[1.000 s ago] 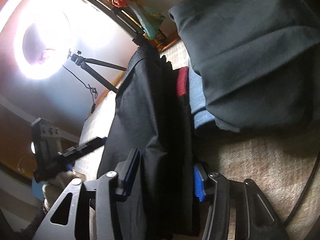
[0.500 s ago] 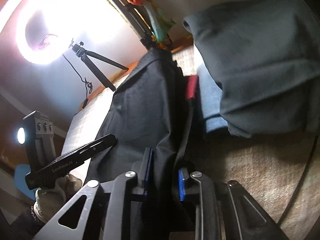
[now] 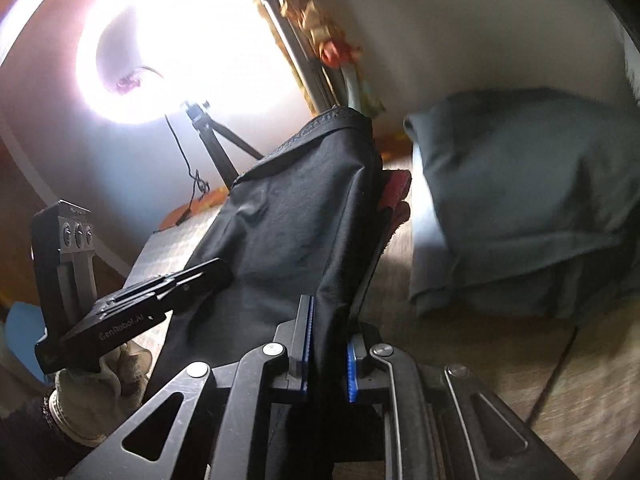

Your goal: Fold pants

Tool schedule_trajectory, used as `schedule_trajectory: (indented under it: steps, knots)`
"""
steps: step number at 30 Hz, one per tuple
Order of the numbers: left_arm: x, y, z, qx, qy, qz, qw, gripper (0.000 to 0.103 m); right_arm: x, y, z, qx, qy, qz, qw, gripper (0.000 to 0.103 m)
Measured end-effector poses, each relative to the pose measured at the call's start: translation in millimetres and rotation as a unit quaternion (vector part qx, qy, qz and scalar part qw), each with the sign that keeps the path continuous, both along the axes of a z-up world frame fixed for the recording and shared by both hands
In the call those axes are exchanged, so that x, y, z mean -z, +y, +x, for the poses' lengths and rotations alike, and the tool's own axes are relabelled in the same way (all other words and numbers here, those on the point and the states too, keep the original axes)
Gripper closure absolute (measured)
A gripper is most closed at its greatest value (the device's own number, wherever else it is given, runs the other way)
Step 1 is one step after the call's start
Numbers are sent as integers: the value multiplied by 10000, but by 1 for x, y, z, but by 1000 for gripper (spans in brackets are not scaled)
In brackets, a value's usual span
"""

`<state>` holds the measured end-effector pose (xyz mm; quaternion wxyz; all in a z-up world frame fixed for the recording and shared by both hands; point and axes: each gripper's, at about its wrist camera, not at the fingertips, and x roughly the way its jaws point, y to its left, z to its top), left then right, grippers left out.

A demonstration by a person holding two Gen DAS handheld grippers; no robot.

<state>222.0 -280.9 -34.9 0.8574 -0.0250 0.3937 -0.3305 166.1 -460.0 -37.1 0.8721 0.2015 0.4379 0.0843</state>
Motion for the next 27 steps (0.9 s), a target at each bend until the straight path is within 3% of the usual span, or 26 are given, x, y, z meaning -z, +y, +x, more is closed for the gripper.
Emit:
schedule_trajectory:
  steps: [7, 14, 27]
  knots:
    - [-29, -32, 3, 201, -291, -182, 9992, 92, -30, -28, -8, 160, -276, -107, 9994, 92]
    - [-47, -76, 11, 385, -496, -312, 9975, 92, -64, -66, -6, 210, -384, -586, 9973, 92]
    - [-48, -162, 42, 347, -419, -441, 9975, 92, -94, -150, 40, 400, -260, -1143, 9923, 92]
